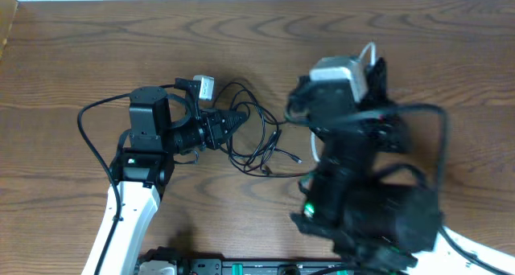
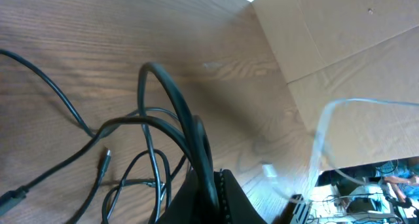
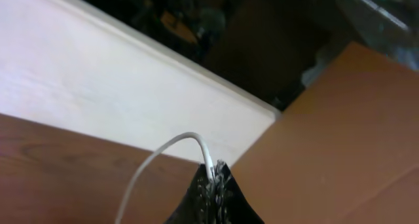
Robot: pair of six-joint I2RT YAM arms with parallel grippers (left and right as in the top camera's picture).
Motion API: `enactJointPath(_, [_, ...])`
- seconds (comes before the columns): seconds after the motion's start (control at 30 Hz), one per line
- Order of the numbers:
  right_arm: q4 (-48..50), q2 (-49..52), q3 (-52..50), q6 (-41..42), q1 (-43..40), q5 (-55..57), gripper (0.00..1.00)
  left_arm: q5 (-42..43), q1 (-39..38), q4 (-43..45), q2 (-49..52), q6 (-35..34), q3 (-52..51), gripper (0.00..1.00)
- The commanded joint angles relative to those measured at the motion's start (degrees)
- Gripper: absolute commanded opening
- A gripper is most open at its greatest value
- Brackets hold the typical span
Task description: Untangle cables
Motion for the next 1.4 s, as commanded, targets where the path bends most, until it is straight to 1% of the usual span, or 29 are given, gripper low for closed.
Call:
enactJointPath(0.0, [0.66, -1.2, -2.21, 9.33, -4.07, -0.46, 0.01, 1.09, -0.13, -0.48, -0.96, 1.2, 1.09, 0.07])
enactJointPath(0.3, [0.61, -1.18, -11.32, 31.65, -21.2, -2.01, 0.01, 1.09, -0.13, -0.79, -0.96, 1.18, 1.09, 0.07])
enactJointPath(0.37, [0.61, -1.18, -13.0, 34.01, -24.76, -4.35, 0.01, 1.09, -0.13, -0.96, -0.96, 1.2, 1.09, 0.08])
enactJointPath(0.5, [-0.7, -1.18, -15.17, 34.6, -31.65, -13.22, 0.01, 1.09, -0.13, -1.01, -0.96, 1.2, 1.09, 0.07])
enactJointPath(0.53, [-2.67, -1.18, -15.34, 34.6, -33.35, -16.31, 0.01, 1.09, -0.13, -1.01, -0.96, 1.2, 1.09, 0.08])
enactJointPath(0.63, [-13.62, -1.18, -15.34, 35.56, -38.69, -27.54, 0.01, 1.09, -0.13, -1.2, -0.96, 1.2, 1.09, 0.07])
enactJointPath(0.77, [-34.34, -1.16, -15.32, 40.0, -46.29, -48.46, 0.01, 1.07, -0.13, -1.64, -0.96, 1.2, 1.09, 0.07])
enactJointPath(0.8, [-39.65, -1.16, -15.32, 42.71, -48.96, -54.45, 0.01, 1.07, -0.13, -1.81, -0.96, 1.2, 1.09, 0.07])
enactJointPath(0.87, [-46.18, -1.16, -15.34, 49.11, -54.07, -63.23, 0.01, 1.05, -0.13, -2.05, -0.96, 1.2, 1.09, 0.07])
enactJointPath(0.93, [-49.11, -1.16, -15.34, 57.44, -59.74, -71.43, 0.01, 1.05, -0.13, -2.05, -0.96, 1.2, 1.09, 0.07])
enactJointPath(0.97, [-49.94, -1.16, -15.34, 61.55, -62.93, -75.56, 0.01, 1.05, -0.13, -2.05, -0.96, 1.2, 1.09, 0.07])
enactJointPath(1.03, [-50.27, -1.11, -15.34, 66.58, -68.98, -83.47, 0.01, 1.05, -0.13, -2.27, -0.96, 1.2, 1.09, 0.08])
enactJointPath(1.13, [-48.39, -1.07, -15.26, 70.62, -77.09, -91.45, 0.01, 1.05, -0.13, -2.86, -0.96, 1.2, 1.09, 0.08])
enactJointPath(1.17, [-45.79, -1.07, -15.23, 71.89, -81.96, -95.3, 0.01, 1.05, -0.13, -3.32, -0.96, 1.22, 1.09, 0.08])
enactJointPath(1.2, [-43.95, -1.07, -15.19, 72.89, -84.8, -96.74, 0.01, 1.05, -0.13, -3.58, -0.96, 1.25, 1.09, 0.08])
enactJointPath(1.27, [-39.91, -1.07, -14.99, 77.48, -90.99, -97.02, 0.01, 1.05, -0.13, -3.93, -0.96, 1.46, 1.09, 0.07])
enactJointPath(1.37, [-33.7, -1.05, -14.93, 88.15, -100.8, -97.02, 0.01, 1.05, -0.13, -4.02, -0.96, 1.46, 1.09, 0.07])
